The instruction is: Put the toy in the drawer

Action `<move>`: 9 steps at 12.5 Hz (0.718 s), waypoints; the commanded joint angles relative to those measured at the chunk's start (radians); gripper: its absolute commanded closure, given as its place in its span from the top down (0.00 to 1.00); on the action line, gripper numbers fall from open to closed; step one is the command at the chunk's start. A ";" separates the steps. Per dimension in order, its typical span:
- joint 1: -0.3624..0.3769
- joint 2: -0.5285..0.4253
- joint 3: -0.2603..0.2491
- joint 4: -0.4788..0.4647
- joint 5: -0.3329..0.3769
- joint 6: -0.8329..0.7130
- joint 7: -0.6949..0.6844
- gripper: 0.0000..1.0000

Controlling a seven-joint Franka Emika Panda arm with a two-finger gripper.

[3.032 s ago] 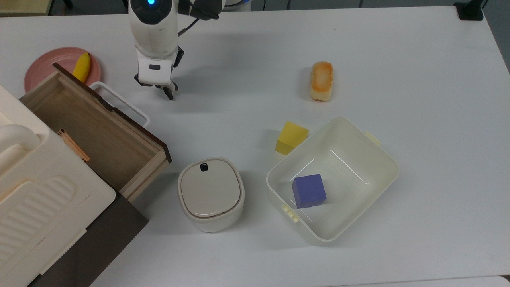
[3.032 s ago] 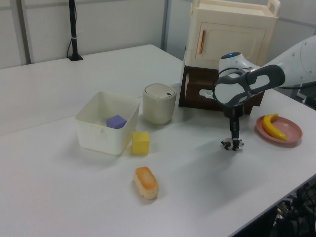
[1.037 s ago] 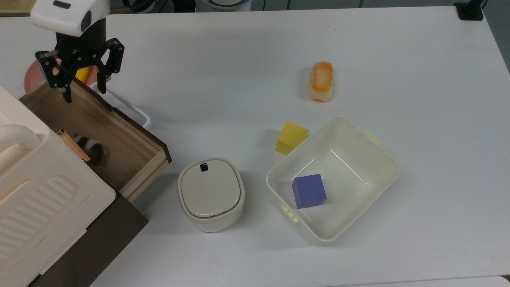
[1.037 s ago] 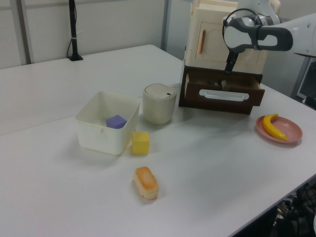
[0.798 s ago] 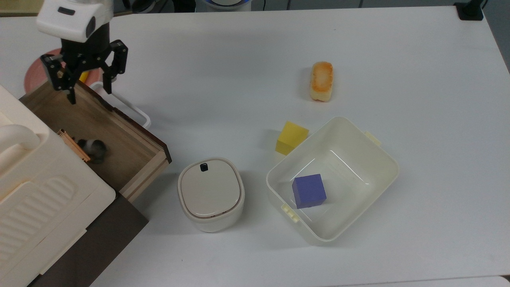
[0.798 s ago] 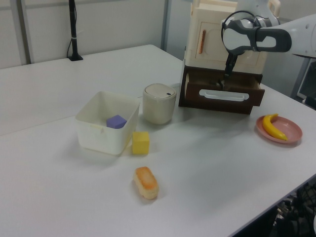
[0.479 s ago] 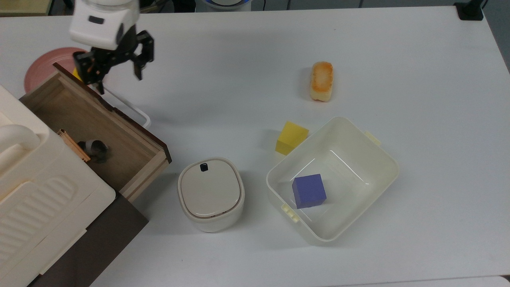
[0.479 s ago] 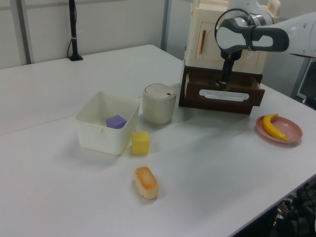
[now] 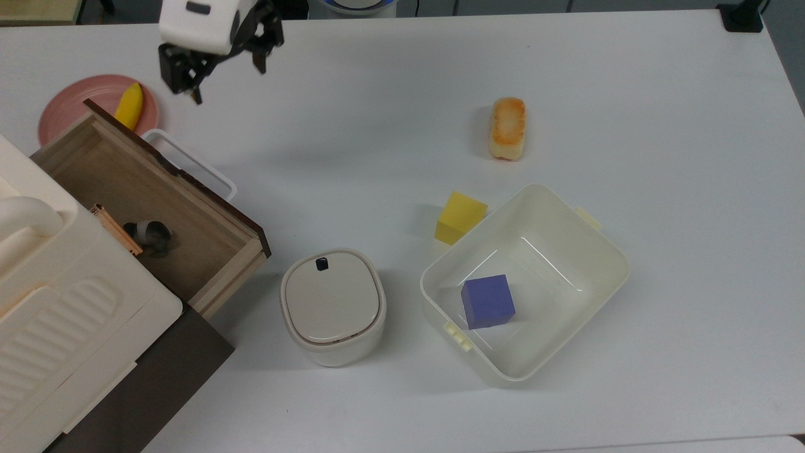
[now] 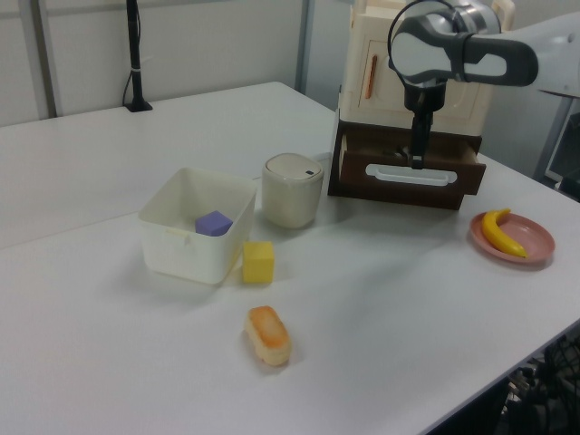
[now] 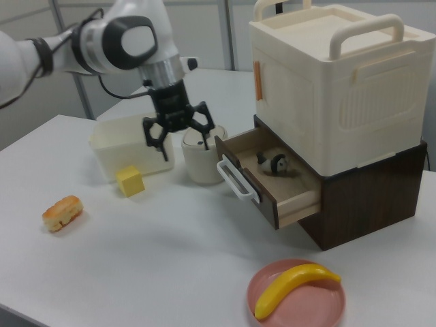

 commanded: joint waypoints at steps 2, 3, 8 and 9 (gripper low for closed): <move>0.057 -0.080 -0.002 -0.036 0.083 -0.078 0.191 1.00; 0.060 -0.083 -0.002 -0.034 0.089 -0.076 0.269 1.00; 0.092 -0.135 0.002 -0.039 0.142 -0.098 0.541 1.00; 0.086 -0.137 0.002 -0.039 0.173 -0.104 0.582 1.00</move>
